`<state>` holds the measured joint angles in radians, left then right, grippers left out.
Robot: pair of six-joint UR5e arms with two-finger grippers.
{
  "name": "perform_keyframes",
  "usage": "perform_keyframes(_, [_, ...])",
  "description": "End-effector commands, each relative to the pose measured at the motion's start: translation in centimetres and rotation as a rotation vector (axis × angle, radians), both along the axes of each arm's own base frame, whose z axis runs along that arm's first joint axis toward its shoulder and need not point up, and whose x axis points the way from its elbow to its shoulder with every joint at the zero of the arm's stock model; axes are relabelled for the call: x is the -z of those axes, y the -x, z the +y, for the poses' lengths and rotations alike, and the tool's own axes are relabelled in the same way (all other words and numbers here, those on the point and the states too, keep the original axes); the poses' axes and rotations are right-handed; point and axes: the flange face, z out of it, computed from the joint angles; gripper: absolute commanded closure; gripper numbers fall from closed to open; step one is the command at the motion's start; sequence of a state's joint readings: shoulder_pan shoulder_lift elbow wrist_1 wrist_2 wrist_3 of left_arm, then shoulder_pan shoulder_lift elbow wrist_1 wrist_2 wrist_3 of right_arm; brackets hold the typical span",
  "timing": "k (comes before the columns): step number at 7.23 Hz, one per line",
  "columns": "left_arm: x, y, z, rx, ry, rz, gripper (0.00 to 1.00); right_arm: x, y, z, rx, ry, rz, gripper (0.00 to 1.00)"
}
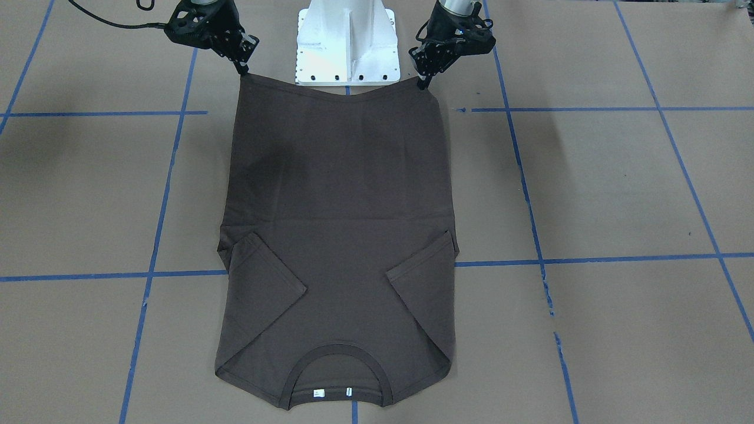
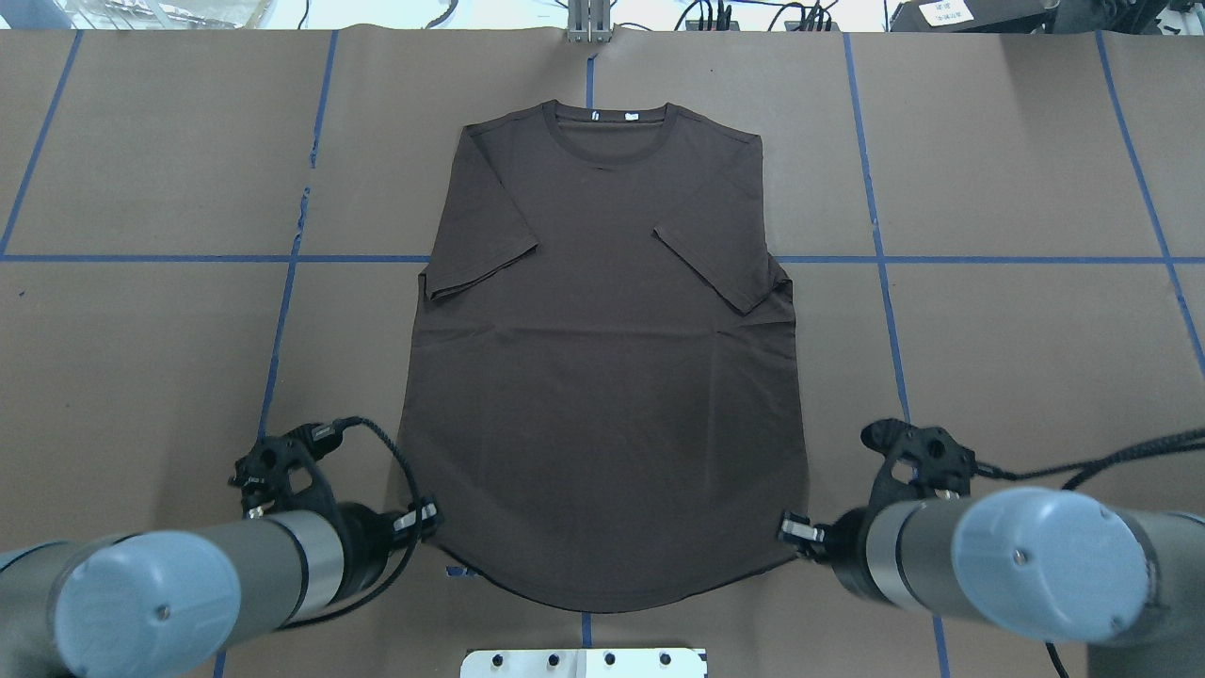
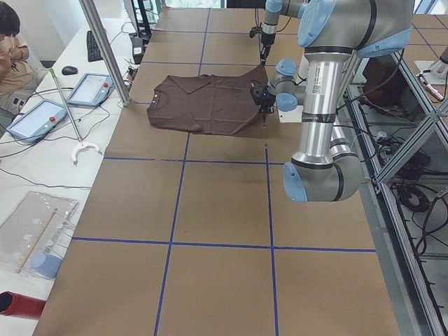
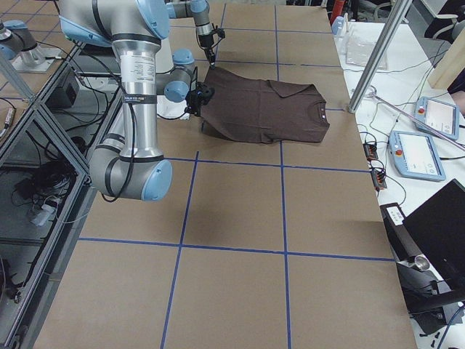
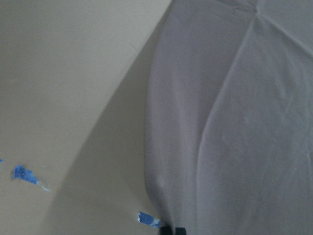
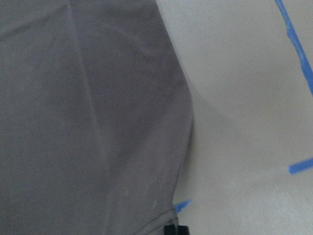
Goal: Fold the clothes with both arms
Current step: 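Lift the hem and fold it toward the collar with both grippers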
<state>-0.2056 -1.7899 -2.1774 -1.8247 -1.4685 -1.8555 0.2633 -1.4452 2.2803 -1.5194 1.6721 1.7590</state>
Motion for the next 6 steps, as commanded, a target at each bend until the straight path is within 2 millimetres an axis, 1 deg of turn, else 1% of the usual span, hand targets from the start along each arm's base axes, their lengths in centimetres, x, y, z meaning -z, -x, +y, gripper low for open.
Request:
perform_keyframes(1, [1.7,-0.9,-11.4,0.121,-0.073,-0.037,1.0,1.2,1.2,-13.5,0.005,-0.05,0.016,1.0])
perform_keyframes(2, [0.3,-2.0,-17.1,0.127,-0.116,-0.109,1.0,0.5,0.5,-20.1,0.009,-0.097,0.057,1.0])
perform_keyframes(3, [-0.7,-1.7,-22.3,0.186,-0.125,-0.125,1.0,-0.7,0.3,-25.8,-0.003,-0.124,0.114,1.0])
perform_keyframes(4, [-2.5,-1.3,-26.3,0.217,-0.166,-0.133,1.0,-1.2,2.2,-31.0,-0.009,-0.111,0.162,1.0])
perform_keyframes(5, [-4.3,-1.5,-29.9,0.238,-0.178,-0.17,1.0,-0.6,4.0,-36.4,-0.04,-0.108,0.169,1.0])
perform_keyframes(6, [-4.0,-3.5,-33.6,0.249,-0.171,-0.212,1.0,-2.5,3.9,-40.3,-0.071,-0.118,0.168,1.0])
